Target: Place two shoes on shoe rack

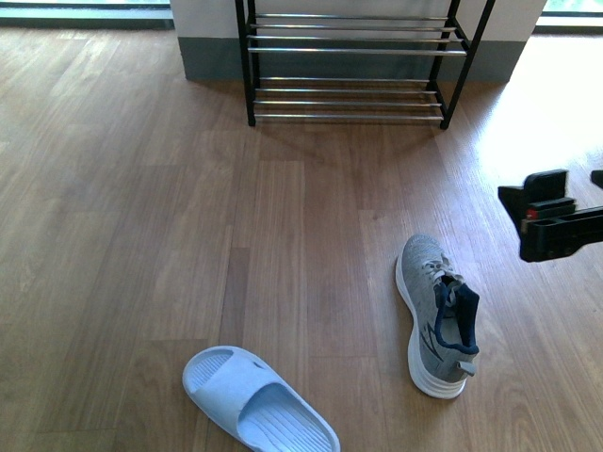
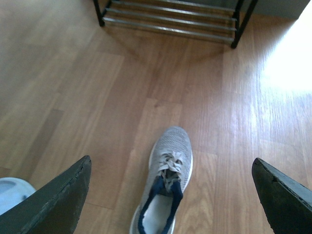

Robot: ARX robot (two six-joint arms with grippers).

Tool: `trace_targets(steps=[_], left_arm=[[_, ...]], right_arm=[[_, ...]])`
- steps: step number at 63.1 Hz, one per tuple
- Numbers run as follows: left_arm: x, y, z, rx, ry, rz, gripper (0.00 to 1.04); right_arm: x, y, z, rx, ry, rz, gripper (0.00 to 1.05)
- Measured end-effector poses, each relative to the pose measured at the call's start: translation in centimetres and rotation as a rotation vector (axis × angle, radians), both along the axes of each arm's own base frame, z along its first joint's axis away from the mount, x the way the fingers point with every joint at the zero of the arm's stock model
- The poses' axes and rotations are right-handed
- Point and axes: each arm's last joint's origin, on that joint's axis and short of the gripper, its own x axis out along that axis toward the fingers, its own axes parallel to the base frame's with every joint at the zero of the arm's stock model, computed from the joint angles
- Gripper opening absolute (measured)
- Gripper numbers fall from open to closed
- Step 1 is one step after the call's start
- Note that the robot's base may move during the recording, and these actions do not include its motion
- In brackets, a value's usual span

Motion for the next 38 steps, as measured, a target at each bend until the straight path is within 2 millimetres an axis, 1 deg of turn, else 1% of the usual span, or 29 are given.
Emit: trace_targets(steps=[5, 8, 16, 21, 29, 38], left_arm=[[0.0, 0.0, 0.0, 0.0, 0.0, 0.0, 0.01], [0.0, 0.0, 0.0, 0.0, 0.0, 0.0, 0.01], [0.0, 0.0, 0.0, 0.0, 0.0, 0.0, 0.01], [0.0, 0.0, 0.0, 0.0, 0.0, 0.0, 0.01], [0.0, 0.0, 0.0, 0.0, 0.0, 0.0, 0.01], [0.0, 0.0, 0.0, 0.0, 0.0, 0.0, 0.01]], right_arm=[[2.0, -0.2, -2.0, -0.014, 0.058, -0.019, 0.96], [3.1, -0.5, -3.7, -0.029, 0.1, -0.046, 0.96], [5.3, -1.2, -7.5, -0.049, 0.196, -0.109, 0.96], [6.1, -1.4, -9.7, -0.061, 0.242, -0.14, 0.96], [6.9, -1.5, -12.7, -0.069, 0.295, -0.153, 0.96], [7.6, -2.0, -15.3, -0.086, 0.351, -0.179, 0.96]])
